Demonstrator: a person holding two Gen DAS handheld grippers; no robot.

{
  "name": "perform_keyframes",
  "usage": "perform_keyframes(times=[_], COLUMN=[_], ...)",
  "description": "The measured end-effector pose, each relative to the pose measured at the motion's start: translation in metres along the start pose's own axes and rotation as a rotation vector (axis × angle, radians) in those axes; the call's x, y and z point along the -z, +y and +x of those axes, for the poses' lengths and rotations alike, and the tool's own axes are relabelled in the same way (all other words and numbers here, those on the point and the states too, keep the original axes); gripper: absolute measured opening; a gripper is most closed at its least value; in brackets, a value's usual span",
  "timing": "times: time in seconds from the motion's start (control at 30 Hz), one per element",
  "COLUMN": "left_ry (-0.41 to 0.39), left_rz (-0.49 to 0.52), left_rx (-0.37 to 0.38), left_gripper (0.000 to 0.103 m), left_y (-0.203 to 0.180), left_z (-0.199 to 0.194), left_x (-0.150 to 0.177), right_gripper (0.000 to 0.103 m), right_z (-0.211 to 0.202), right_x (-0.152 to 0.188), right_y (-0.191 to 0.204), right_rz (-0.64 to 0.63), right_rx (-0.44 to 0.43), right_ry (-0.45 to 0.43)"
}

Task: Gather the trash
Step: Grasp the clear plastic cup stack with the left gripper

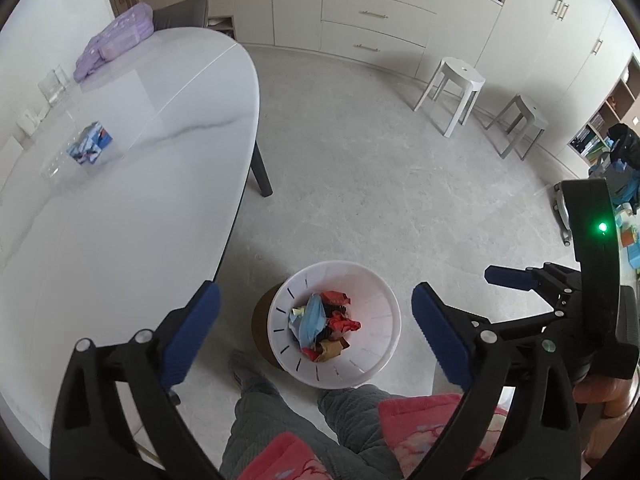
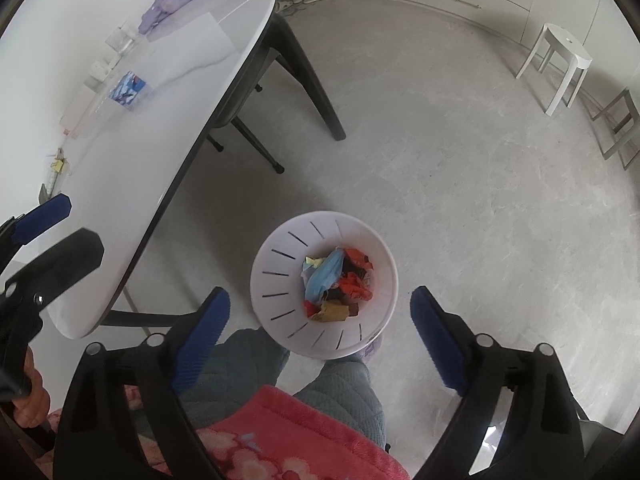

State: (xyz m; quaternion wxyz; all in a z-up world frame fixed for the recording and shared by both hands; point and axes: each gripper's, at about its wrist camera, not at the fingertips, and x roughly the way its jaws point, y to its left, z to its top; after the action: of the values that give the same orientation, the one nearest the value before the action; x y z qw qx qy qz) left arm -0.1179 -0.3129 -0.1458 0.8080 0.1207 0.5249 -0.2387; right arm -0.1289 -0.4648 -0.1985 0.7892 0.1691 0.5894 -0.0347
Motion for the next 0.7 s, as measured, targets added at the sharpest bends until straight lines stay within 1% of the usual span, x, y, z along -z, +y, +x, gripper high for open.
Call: perform_keyframes(times=[0.03, 0.17, 0.43, 0.6, 0.7], left_ry=[0.000, -0.001, 0.010, 0.006, -0.001], left_rz=[0.006, 0.007, -0.072, -0.121, -0.144], left_rx=[-0.007, -0.010, -0.018, -0.022, -0.032], left_gripper=[0.095, 0.095, 0.095, 0.095, 0.095], left_y=[-0.002, -0.002, 0.016, 0.039, 0.062], left_z=[0.000, 0.000, 0.002, -0.001, -0.002], left_x=[-0.001, -0.004, -0.009, -0.013, -0.016], right_gripper=[0.096, 0.100, 0.100, 0.100, 0.100], right_z=[0.000, 0.000, 0.000, 0.002, 0.005], right_x=[-0.001, -0.004, -0.009, -0.023, -0.036], right_y=[-0.001, -0.006, -0.015, 0.000, 0.016], right_rz=[0.002, 0.009, 0.037, 0.007, -0.013], right_rx=[-0.002, 0.023, 0.032, 0.043, 0.048], right_ry=[0.003, -0.013, -0.006, 0.000, -0.002])
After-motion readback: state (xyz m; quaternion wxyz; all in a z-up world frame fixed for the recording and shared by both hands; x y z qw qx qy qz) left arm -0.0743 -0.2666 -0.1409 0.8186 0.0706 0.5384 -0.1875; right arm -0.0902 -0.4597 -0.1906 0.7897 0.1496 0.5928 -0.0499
